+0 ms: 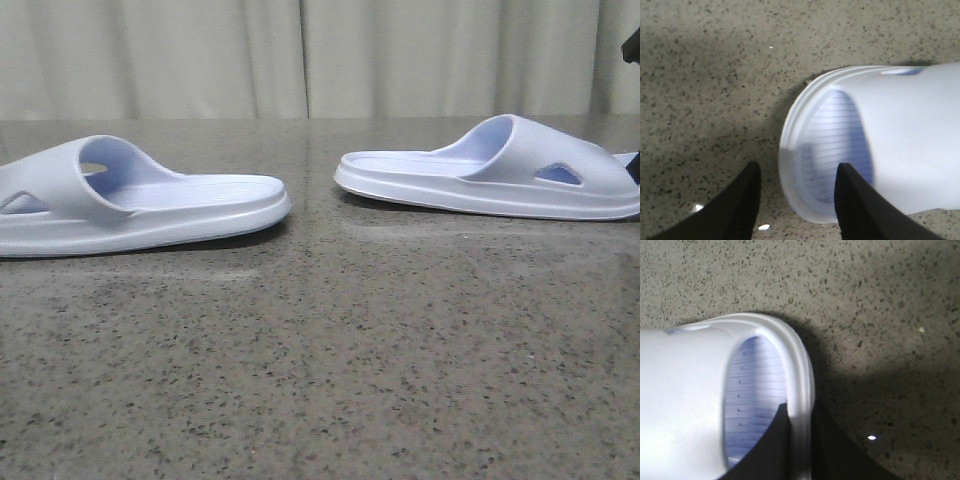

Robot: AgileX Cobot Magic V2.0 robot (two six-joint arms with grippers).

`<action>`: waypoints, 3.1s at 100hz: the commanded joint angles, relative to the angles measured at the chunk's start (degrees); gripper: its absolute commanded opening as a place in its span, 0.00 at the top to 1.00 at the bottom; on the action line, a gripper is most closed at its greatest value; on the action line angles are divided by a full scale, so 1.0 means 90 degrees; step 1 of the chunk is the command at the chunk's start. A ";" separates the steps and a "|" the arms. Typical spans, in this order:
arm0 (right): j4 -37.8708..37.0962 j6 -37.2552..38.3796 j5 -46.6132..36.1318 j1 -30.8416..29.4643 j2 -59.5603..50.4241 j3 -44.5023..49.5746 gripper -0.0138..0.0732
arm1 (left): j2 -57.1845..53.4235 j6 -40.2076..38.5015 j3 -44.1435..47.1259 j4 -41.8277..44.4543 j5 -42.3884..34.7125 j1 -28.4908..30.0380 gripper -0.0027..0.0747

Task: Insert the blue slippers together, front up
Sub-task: 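Lower both grippers and pinch each slipper's heel rim, then lift both slippers by the heels and bring them together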

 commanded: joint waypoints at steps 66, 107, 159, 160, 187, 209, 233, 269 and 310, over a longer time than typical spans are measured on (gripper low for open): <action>0.0069 -0.0153 0.0052 -0.0029 -0.0176 -0.0145 0.95 | 0.0689 0.2126 -0.0226 -0.2262 0.0543 0.0920 0.58; 0.0079 -0.0153 0.0052 -0.0029 -0.0176 -0.0145 0.95 | 0.0918 0.2499 -0.0226 -0.2546 0.0644 0.0920 0.58; 0.0174 -0.0290 0.0027 -0.0029 -0.0188 -0.0172 0.95 | 0.0962 0.2574 -0.0306 -0.2731 0.0570 0.0920 0.94; 0.0179 -0.0304 0.0027 -0.0029 -0.0188 -0.0188 0.95 | 0.0962 0.2574 -0.0319 -0.2731 0.0570 0.0920 0.95; 0.0757 -0.0534 0.0746 -0.0029 -0.0239 -0.0925 0.95 | 0.0622 0.2574 -0.0690 -0.2771 0.0670 0.0920 0.95; 0.1276 -0.0595 0.1472 -0.0029 -0.0293 -0.1275 0.95 | 0.0586 0.2541 -0.0902 -0.2912 0.0733 0.0920 0.95; 0.2124 -0.1055 0.1595 -0.0040 -0.0582 -0.1275 0.95 | 0.0586 0.2541 -0.0931 -0.3191 0.0790 0.1047 0.95; 0.2888 -0.1402 0.2099 -0.0040 -0.0803 -0.1275 0.95 | 0.0586 0.3043 -0.0931 -0.4656 0.1698 0.1688 0.95; 0.3203 -0.1646 0.2150 -0.0028 -0.0803 -0.1275 0.95 | 0.0586 0.3414 -0.0931 -0.5735 0.2430 0.1753 0.95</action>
